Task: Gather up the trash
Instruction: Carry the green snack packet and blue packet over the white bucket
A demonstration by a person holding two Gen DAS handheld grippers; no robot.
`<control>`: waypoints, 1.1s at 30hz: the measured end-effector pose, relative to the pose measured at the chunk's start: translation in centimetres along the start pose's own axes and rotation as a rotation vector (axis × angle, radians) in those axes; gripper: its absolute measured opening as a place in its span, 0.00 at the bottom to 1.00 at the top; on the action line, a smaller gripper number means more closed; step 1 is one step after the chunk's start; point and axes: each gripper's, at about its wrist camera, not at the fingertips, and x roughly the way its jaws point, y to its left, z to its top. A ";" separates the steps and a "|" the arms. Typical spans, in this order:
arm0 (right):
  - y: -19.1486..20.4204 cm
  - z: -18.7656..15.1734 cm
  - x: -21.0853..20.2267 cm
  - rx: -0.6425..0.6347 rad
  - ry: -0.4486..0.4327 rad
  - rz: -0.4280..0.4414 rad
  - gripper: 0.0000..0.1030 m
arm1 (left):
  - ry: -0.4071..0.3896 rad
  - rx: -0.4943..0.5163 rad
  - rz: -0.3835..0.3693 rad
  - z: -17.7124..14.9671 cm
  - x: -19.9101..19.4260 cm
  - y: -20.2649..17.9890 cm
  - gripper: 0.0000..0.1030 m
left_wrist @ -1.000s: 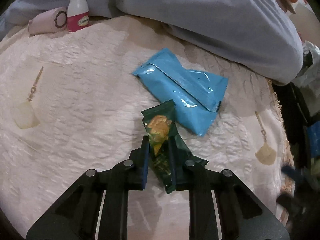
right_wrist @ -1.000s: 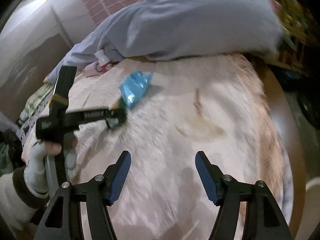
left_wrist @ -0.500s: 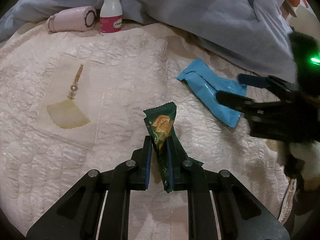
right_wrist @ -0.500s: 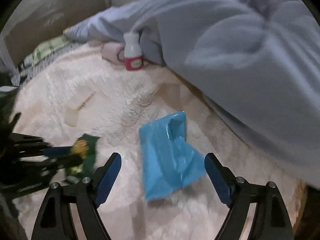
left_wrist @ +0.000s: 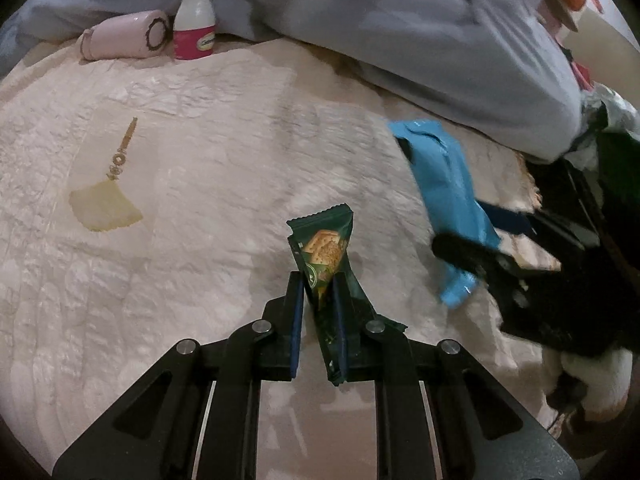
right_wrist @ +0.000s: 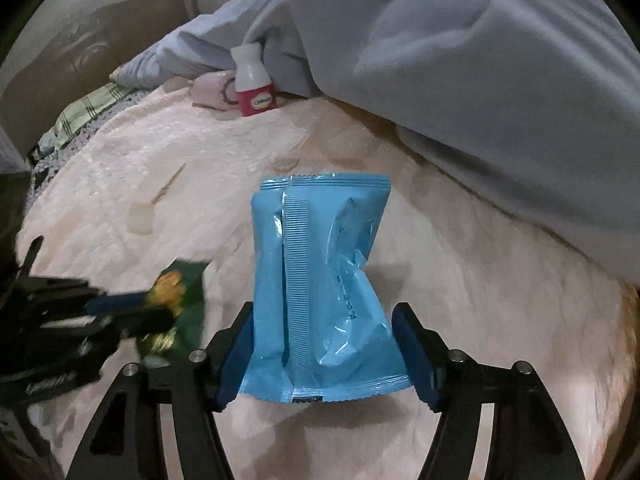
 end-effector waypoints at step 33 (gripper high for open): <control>-1.8 -21.7 -20.8 0.375 -0.142 -0.155 0.66 | -0.013 0.339 -0.125 -8.7 -5.9 -20.3 0.11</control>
